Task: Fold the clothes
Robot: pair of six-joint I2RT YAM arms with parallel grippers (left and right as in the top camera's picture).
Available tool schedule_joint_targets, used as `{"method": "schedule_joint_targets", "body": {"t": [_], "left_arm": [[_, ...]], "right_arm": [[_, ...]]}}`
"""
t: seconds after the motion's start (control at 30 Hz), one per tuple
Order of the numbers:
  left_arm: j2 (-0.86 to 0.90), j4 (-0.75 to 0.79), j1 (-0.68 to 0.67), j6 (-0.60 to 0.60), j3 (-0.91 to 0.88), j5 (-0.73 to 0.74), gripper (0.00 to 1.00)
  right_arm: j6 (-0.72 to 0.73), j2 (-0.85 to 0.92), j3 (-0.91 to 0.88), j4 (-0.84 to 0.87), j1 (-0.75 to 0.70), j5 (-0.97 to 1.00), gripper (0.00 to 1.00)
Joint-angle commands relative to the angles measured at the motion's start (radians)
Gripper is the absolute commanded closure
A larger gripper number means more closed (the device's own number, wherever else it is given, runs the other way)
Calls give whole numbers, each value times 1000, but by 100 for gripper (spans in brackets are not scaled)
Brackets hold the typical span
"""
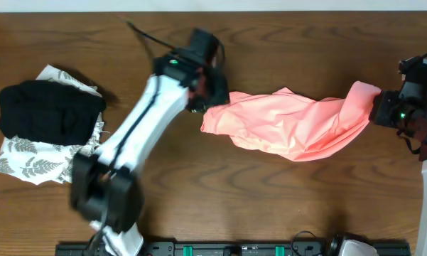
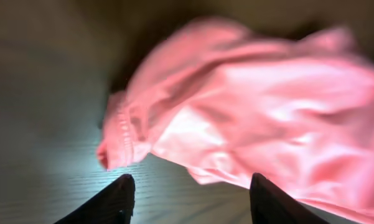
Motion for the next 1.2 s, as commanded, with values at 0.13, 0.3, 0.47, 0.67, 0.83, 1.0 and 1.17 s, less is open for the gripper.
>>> {"method": "schedule_joint_targets", "body": {"t": [0.13, 0.3, 0.47, 0.67, 0.83, 1.0, 1.17], "left_arm": [[153, 68, -59, -9, 0, 85, 35], [201, 101, -93, -9, 0, 85, 31], [243, 129, -114, -10, 0, 85, 31], [286, 138, -119, -9, 0, 84, 36], [292, 140, -120, 3, 0, 60, 51], [280, 135, -116, 3, 2, 58, 94], [204, 86, -92, 13, 52, 58, 94]], "right_arm": [[-4, 0, 16, 0, 3, 6, 99], [-5, 0, 16, -9, 3, 15, 99], [-5, 0, 16, -11, 3, 18, 99], [-5, 0, 16, -10, 3, 18, 99], [-4, 0, 16, -8, 3, 17, 99], [-4, 0, 16, -9, 3, 17, 99], [-4, 0, 16, -14, 3, 17, 99]]}}
